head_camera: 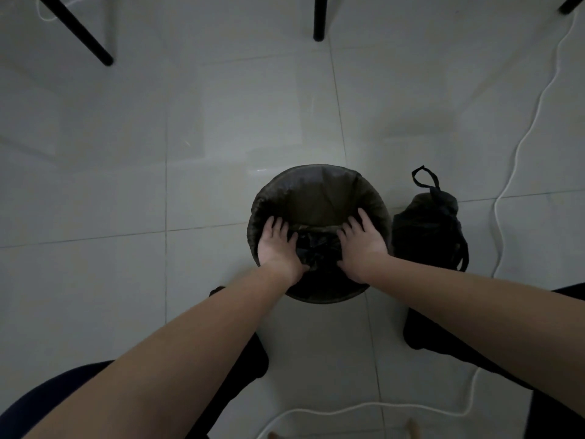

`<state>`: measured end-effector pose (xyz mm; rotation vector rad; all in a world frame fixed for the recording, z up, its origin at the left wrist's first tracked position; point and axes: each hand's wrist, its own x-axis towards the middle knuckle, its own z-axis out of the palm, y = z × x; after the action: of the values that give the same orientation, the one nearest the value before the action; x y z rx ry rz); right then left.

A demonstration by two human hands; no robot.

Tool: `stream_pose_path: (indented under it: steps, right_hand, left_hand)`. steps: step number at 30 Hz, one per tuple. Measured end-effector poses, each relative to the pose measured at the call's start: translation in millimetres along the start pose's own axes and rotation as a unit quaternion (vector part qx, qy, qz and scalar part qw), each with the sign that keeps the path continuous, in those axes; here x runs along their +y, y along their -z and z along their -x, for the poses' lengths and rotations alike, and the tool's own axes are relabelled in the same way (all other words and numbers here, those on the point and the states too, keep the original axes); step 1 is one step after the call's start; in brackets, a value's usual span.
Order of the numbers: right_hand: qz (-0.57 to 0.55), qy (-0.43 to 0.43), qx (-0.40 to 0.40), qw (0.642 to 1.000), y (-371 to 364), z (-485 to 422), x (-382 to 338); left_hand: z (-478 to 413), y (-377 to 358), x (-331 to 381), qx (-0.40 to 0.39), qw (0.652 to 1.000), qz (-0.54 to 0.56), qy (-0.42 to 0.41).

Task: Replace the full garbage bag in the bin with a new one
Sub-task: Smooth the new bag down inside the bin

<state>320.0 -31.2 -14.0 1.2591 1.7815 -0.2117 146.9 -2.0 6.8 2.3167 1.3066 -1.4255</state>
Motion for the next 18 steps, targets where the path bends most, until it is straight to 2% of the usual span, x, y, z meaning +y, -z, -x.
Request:
stream_pose_path:
  steps: [3, 6, 8, 11, 15, 16, 18]
  right_hand:
    - [0.025, 0.024, 0.014, 0.999, 3, 8, 4]
    - [0.022, 0.01, -0.042, 0.999, 1, 12, 12]
    - [0.011, 0.011, -0.072, 0.997, 2, 14, 13]
    - [-0.049, 0.044, -0.046, 0.997, 8, 21, 7]
    - [-0.044, 0.118, 0.054, 0.991, 20, 39, 13]
    - [-0.027, 0.113, 0.057, 0.992, 23, 43, 18]
    - [-0.006, 0.092, 0.006, 0.996, 26, 51, 27]
  left_hand:
    - [9, 7, 10, 0.01, 1.0, 0.005, -0.005]
    - [16, 4, 15, -0.031, 0.999, 0.022, 0.009]
    - [21, 0, 13, -0.063, 0.997, -0.031, 0.019]
    - [25, 2, 7, -0.051, 0.994, -0.094, 0.022]
    - [35, 7, 9, -0.028, 0.999, -0.045, 0.0]
    - [39, 7, 10, -0.037, 0.999, -0.038, -0.003]
    - [46, 5, 8, -0.049, 0.996, -0.069, 0.007]
